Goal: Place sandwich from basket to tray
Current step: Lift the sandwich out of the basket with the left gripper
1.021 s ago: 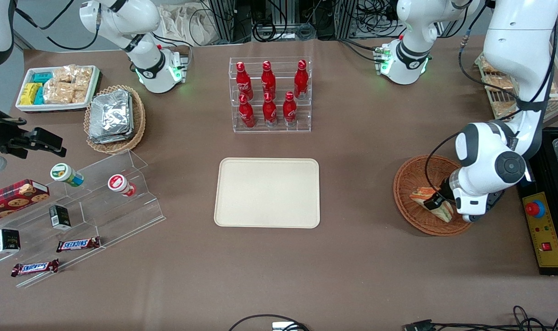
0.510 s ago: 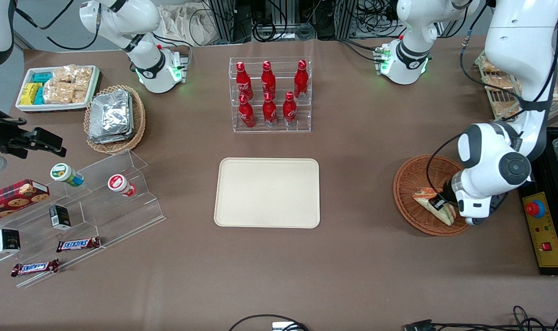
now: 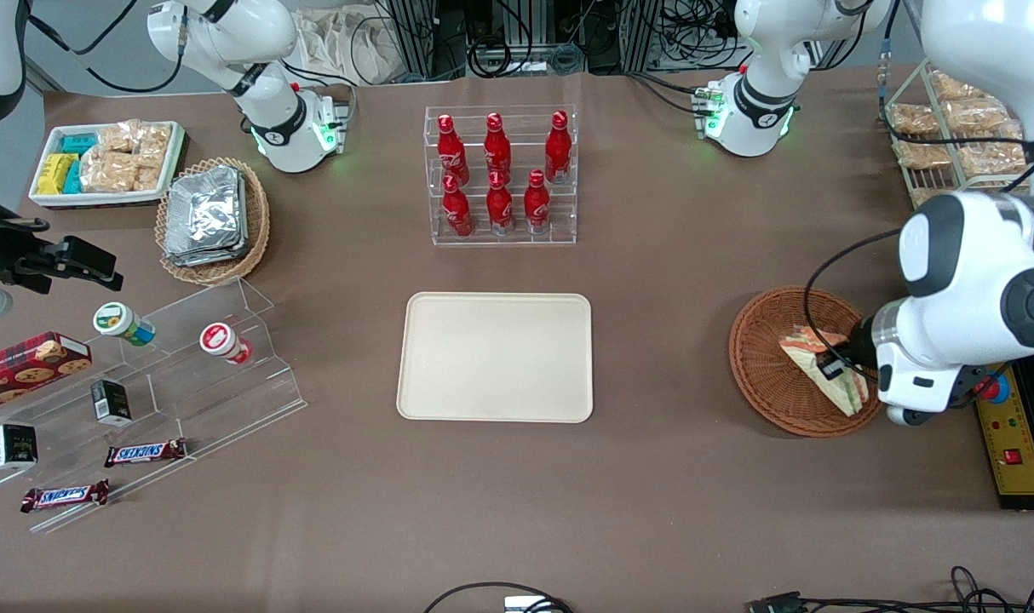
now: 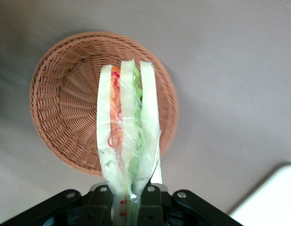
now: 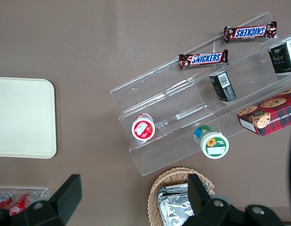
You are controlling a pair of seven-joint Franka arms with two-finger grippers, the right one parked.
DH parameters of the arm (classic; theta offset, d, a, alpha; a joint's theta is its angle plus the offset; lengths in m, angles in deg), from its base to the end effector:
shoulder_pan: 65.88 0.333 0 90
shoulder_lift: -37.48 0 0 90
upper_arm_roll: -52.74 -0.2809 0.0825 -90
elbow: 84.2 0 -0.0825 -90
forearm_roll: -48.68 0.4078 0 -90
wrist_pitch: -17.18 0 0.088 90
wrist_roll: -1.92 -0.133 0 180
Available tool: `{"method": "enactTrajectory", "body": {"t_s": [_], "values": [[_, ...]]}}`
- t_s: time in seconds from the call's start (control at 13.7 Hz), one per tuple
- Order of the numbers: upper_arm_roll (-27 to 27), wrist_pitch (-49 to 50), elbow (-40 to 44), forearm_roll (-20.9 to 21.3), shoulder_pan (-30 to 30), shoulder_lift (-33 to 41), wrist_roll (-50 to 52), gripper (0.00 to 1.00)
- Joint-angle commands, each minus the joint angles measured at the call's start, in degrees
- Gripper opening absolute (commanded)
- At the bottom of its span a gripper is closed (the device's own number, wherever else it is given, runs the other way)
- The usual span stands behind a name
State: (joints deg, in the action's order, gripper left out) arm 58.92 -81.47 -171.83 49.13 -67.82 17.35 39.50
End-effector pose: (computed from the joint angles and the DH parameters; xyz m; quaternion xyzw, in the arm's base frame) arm 0.6478 -0.0855 0.3784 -0.9638 -0.2543 0.0780 0.0167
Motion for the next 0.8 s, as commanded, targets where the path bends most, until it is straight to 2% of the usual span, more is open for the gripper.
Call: {"method": "enactTrajectory", "body": {"t_s": [0.0,0.29,0.51,0.73], "values": [[-0.4,4.3,7.2,0.4,-6.9,-2.0,-0.3,0.0],[-0.4,2.9,8.0,-0.3,-19.0,-5.4,0.1,0.0],[0.9,-2.1,9.7,-0.6,-22.7,-10.9,-0.2,0.0],[4.2,-2.5,9.4,-1.5,-23.1,-14.8,-0.2,0.0]]}}
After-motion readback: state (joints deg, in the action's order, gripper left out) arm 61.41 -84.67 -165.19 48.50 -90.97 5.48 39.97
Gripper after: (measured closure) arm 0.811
